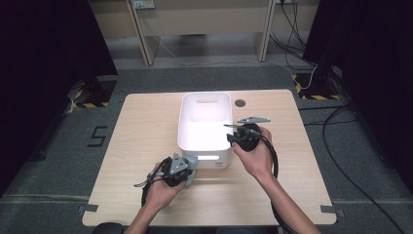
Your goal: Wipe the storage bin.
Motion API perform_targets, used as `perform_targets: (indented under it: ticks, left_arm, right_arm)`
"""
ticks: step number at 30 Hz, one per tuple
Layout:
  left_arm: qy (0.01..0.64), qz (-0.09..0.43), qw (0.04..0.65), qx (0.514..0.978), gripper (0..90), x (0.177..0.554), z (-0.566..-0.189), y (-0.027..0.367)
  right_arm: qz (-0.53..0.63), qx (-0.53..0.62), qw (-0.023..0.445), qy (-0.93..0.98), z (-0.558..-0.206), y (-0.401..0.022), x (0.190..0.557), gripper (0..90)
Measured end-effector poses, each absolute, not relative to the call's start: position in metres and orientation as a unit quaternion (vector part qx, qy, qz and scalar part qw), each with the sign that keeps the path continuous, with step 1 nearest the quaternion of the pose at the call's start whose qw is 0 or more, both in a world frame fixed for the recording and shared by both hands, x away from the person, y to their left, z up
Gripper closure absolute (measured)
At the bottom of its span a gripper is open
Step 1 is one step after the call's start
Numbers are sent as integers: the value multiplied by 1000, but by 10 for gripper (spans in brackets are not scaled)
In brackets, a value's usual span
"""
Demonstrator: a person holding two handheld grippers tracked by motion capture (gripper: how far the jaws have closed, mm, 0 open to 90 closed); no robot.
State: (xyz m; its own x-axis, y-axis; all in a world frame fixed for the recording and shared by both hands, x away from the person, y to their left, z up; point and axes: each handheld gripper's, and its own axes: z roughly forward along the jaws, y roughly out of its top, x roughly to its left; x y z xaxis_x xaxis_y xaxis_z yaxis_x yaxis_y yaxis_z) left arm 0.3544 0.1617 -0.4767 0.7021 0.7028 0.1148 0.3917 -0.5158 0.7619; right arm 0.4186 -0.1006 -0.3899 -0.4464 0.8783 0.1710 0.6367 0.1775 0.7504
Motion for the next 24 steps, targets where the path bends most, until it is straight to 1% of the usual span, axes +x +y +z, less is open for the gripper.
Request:
perform_targets:
  ticks: [10, 24]
  left_arm:
    - [327, 202, 368, 846, 805, 357, -484, 159]
    - [325, 198, 373, 846, 804, 357, -486, 143]
  right_arm:
    - [397, 503, 155, 752, -390, -100, 418, 716]
    - [396, 504, 156, 752, -390, -100, 418, 715]
